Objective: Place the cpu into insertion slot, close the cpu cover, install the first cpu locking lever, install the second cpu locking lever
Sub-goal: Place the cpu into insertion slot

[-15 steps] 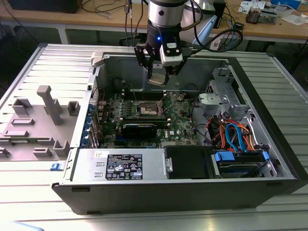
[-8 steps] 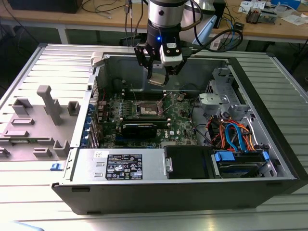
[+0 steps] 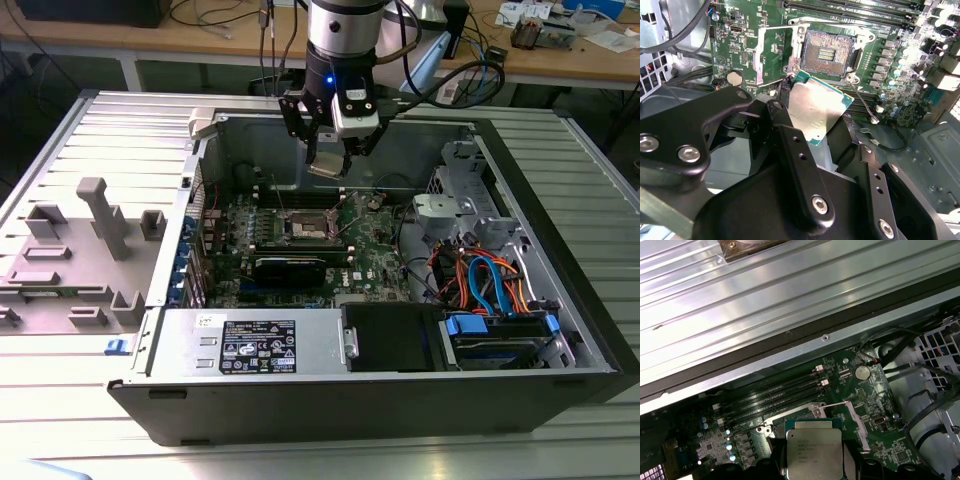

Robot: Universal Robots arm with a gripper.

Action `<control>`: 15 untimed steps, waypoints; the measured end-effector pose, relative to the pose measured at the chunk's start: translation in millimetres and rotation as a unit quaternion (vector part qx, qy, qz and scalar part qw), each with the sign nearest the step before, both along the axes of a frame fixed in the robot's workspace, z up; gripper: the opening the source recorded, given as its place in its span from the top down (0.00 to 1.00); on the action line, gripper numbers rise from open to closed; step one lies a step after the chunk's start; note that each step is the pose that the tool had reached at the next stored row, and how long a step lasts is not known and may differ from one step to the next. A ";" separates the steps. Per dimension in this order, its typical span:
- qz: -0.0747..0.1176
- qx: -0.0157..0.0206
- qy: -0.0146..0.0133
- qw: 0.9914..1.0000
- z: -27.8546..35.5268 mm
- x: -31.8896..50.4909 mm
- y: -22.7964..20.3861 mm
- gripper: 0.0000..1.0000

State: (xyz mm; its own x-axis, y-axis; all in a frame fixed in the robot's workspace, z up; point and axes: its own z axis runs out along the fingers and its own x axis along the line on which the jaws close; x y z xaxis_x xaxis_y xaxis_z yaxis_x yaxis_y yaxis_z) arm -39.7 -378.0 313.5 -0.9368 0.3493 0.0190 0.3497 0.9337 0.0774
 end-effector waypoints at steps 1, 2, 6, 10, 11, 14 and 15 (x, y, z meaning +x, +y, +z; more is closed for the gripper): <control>0.000 0.000 0.000 1.000 0.0 0.0 0.0 0.45; -0.001 0.000 0.000 1.000 0.0 0.0 0.0 0.45; -0.002 0.000 0.000 1.000 0.0 0.0 0.0 0.45; -0.003 0.000 0.000 1.000 0.0 0.0 0.0 0.45; -0.003 0.000 0.000 1.000 0.0 0.0 0.0 0.45; -0.003 0.000 0.000 1.000 -0.1 0.0 0.0 0.45; -0.004 0.000 0.000 1.000 -0.1 0.0 0.0 0.45</control>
State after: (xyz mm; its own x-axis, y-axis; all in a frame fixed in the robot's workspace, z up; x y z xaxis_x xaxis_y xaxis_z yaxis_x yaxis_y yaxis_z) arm -39.7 -378.0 313.4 -0.9342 0.3562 0.0190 0.3566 0.9311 0.0773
